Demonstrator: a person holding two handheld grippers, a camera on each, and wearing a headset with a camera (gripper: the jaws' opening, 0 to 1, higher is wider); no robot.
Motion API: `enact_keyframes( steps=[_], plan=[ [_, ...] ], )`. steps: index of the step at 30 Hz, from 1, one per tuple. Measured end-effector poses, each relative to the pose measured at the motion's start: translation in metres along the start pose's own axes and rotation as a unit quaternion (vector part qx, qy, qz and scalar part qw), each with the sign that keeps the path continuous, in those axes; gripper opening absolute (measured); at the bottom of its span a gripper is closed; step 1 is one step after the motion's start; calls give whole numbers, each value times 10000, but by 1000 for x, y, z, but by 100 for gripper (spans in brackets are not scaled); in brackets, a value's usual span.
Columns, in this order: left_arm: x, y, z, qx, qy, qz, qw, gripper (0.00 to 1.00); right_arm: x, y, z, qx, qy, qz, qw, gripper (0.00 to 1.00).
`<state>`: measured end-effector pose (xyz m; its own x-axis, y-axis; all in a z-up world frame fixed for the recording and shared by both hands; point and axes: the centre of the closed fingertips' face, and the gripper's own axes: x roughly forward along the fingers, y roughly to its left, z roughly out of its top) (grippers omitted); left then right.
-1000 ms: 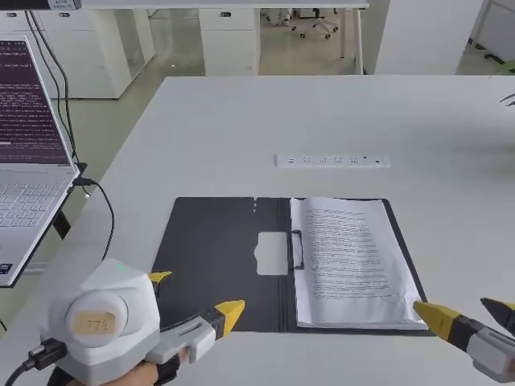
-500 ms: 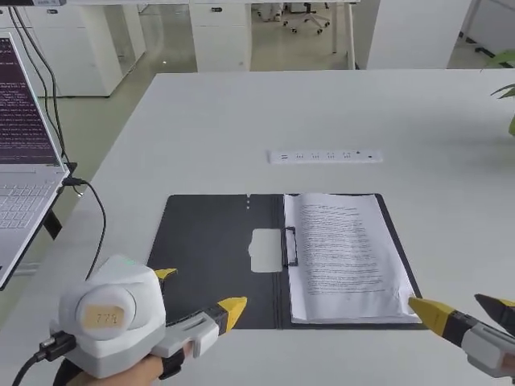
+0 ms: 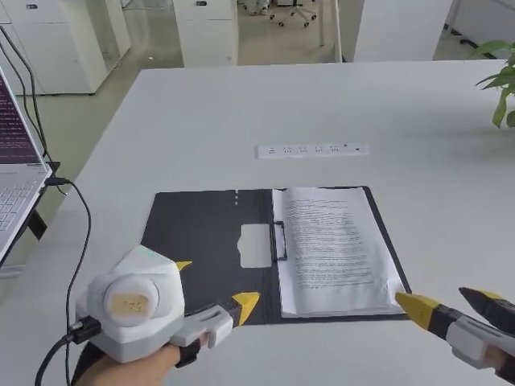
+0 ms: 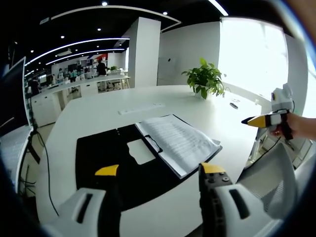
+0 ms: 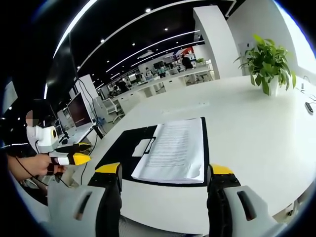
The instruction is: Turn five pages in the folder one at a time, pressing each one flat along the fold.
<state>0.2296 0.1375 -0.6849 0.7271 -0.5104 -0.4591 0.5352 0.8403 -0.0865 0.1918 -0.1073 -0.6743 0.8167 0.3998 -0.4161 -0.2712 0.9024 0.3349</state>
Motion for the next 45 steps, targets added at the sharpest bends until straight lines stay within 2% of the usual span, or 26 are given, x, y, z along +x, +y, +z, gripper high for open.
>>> enact_keyframes(
  steps=[11, 20, 31, 35, 43, 45],
  plan=[
    [39, -27, -5, 260, 167, -382, 9988, 61, 1, -3, -9, 79, 52, -34, 9999, 69],
    [69, -52, -2, 312, 224, -683, 9969, 61, 1, -1, -11, 186, 18, -76, 9998, 69],
    [105, -77, -2, 471, 303, -881, 9945, 61, 0, -4, -12, 274, -25, -131, 9995, 69],
    [118, -85, -3, 373, 261, -913, 9948, 61, 0, -5, -10, 335, -83, -146, 9993, 69],
    [141, -100, -5, 418, 120, -944, 9946, 60, 1, -4, -9, 389, -131, -165, 9990, 68],
    [147, -105, -5, 507, 79, -962, 9940, 58, 1, -4, -9, 437, -165, -175, 9988, 68]
  ],
)
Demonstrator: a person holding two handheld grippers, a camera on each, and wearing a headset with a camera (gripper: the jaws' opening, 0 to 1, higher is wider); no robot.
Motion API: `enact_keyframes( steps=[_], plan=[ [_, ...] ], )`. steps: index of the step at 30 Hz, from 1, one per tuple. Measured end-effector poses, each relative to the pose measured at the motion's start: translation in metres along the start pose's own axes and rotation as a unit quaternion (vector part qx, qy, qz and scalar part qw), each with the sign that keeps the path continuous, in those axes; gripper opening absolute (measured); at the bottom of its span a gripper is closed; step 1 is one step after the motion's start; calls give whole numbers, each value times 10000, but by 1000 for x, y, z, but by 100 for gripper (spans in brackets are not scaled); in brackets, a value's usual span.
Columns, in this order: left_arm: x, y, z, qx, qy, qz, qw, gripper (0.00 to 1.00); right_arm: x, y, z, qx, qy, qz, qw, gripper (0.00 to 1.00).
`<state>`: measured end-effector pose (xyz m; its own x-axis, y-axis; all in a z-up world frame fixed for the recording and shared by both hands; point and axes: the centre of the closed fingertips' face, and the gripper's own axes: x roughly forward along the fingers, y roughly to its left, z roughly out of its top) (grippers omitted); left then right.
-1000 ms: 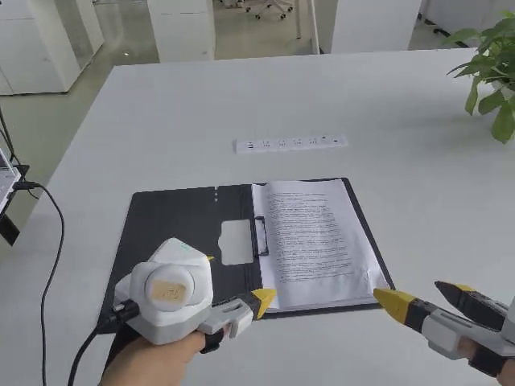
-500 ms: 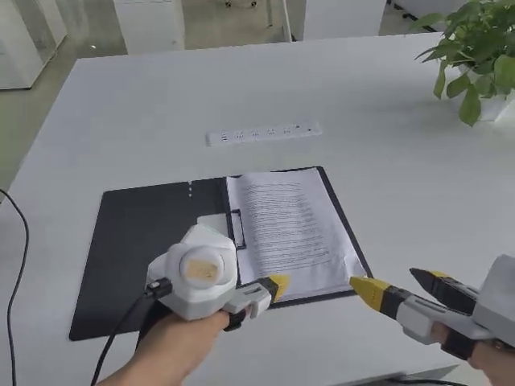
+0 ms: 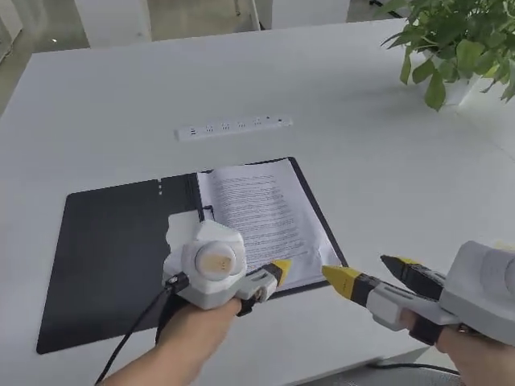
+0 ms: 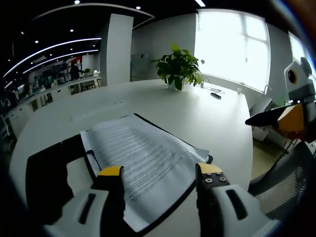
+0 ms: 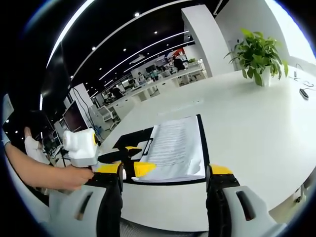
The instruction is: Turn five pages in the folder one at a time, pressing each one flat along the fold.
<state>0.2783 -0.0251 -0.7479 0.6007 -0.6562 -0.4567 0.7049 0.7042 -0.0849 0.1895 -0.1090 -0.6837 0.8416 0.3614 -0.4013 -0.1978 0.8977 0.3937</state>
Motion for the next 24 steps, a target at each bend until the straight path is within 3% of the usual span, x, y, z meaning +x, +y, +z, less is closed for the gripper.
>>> enact_keyframes(
  steps=[10, 24],
  plan=[
    [28, -11, -10, 127, 57, -35, 9999, 56, -3, -5, -2, 80, -11, -88, 9999, 67],
    [56, -15, -26, 106, 163, 116, 9997, 53, -8, -17, -6, 169, 8, -189, 9997, 66]
  ],
)
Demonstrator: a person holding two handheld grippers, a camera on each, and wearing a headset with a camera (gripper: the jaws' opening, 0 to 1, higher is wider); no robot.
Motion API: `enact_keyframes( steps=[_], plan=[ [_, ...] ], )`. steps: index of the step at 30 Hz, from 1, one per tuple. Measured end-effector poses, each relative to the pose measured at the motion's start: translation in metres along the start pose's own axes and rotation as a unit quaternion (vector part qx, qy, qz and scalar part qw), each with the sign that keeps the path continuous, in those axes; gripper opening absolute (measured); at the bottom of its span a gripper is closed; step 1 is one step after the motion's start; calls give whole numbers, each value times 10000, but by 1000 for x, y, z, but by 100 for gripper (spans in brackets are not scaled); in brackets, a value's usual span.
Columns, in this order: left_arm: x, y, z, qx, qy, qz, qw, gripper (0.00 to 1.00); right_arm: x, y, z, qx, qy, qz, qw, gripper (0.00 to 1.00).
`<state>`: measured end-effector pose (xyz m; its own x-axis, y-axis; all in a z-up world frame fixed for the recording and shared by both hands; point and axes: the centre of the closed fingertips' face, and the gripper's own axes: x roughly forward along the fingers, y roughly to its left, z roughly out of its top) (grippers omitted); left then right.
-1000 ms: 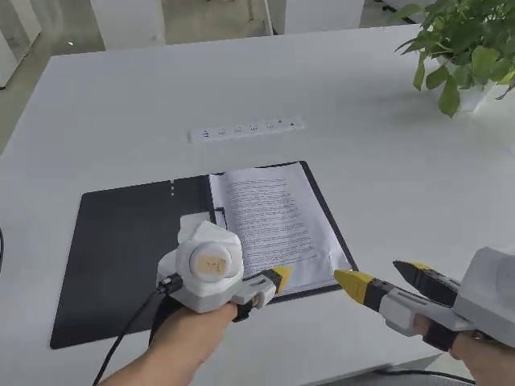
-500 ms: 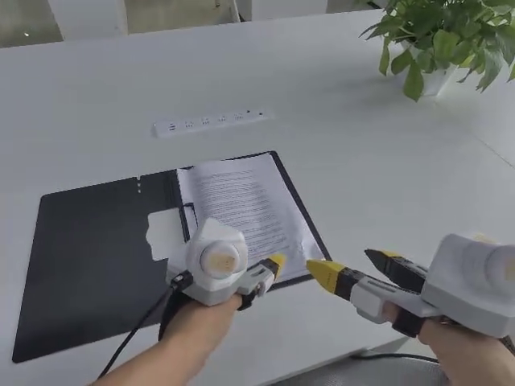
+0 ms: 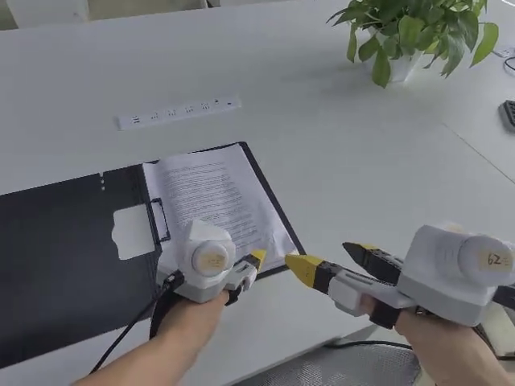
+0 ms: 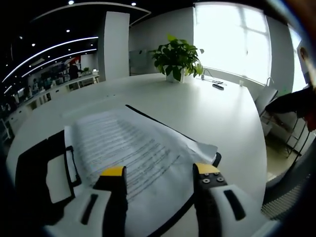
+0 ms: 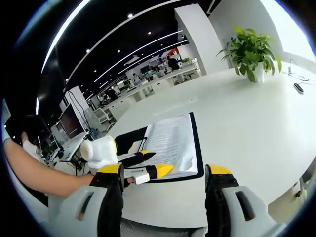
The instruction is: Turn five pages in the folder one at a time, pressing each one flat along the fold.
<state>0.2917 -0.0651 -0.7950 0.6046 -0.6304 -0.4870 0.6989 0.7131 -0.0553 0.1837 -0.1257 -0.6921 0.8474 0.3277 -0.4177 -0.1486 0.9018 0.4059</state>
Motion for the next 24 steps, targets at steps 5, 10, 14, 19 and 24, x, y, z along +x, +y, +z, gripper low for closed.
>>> enact_keyframes(
  steps=[5, 10, 14, 19, 24],
  plan=[
    [7, -1, -4, -13, 21, 38, 10000, 53, 2, -4, -1, 44, 13, -15, 10000, 66],
    [12, -3, -7, 211, -11, 57, 9998, 55, 7, -5, -2, 57, 40, -10, 10000, 65],
    [12, -3, -8, 257, -142, 87, 9995, 54, 12, -4, -3, 34, 80, 6, 10000, 65],
    [13, -3, -8, 302, -276, 23, 9992, 47, 16, -3, -2, 0, 103, 32, 9999, 65],
    [13, -4, -8, 404, -310, -24, 9987, 31, 23, -4, -2, -3, 174, 69, 9998, 65]
  ],
)
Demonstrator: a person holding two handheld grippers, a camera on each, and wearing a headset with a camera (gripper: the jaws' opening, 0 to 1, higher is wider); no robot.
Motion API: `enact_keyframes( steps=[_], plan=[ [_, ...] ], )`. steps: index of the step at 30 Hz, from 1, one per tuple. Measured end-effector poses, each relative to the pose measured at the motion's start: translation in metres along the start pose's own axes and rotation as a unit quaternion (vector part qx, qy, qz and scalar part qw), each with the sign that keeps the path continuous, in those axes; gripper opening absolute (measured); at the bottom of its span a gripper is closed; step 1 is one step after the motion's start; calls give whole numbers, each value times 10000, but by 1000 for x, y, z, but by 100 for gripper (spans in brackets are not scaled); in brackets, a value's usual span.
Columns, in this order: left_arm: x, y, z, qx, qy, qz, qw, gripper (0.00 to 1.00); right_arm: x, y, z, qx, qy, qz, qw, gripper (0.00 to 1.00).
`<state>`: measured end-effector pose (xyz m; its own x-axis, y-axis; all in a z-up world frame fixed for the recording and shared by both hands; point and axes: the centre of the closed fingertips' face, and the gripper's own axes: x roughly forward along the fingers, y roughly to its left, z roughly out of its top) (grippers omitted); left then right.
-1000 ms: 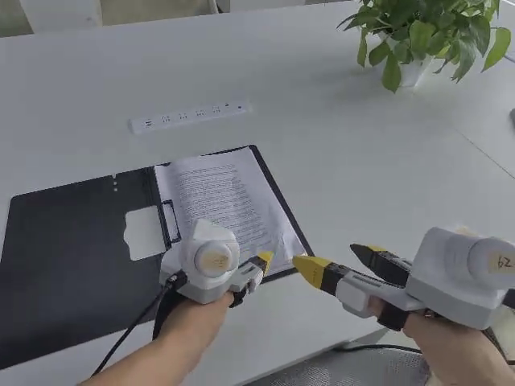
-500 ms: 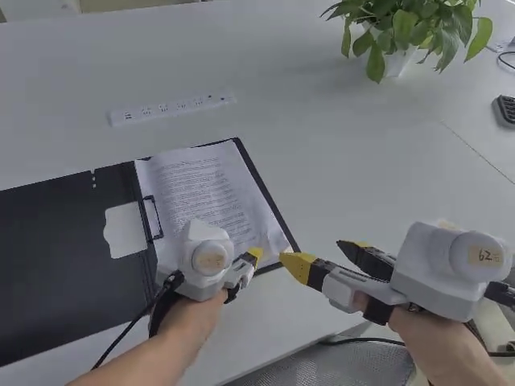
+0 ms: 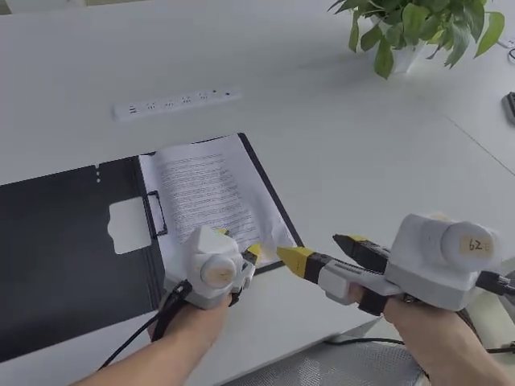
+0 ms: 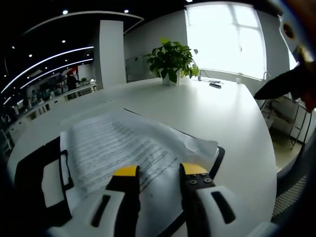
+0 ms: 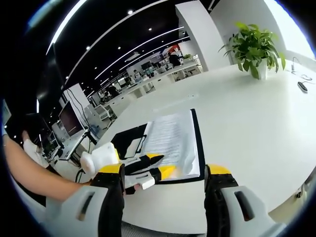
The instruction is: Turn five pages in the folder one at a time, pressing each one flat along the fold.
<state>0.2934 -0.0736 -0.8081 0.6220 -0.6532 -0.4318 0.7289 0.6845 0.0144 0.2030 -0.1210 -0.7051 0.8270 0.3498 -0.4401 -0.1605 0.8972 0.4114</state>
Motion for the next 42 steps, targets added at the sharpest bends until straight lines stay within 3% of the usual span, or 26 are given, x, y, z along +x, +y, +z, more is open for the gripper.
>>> enact_keyframes(
  steps=[10, 15, 23, 30, 42],
  plan=[
    [-1, 0, -1, 29, 34, -50, 10000, 30, 19, -2, 0, -29, 235, 135, 9996, 65],
    [0, 3, -1, 135, 75, -17, 9999, 19, 29, -5, -1, -81, 345, 179, 9992, 64],
    [-1, 7, -1, 328, 176, 65, 9993, 10, 44, -12, -12, -100, 606, 209, 9979, 61],
    [-1, 9, 0, 424, 208, 132, 9988, 6, 60, -21, -27, 159, 905, 150, 9957, 53],
    [-1, 9, 0, 415, 243, 145, 9987, 6, 75, -38, -38, 533, 1041, -41, 9931, 35]
  ],
)
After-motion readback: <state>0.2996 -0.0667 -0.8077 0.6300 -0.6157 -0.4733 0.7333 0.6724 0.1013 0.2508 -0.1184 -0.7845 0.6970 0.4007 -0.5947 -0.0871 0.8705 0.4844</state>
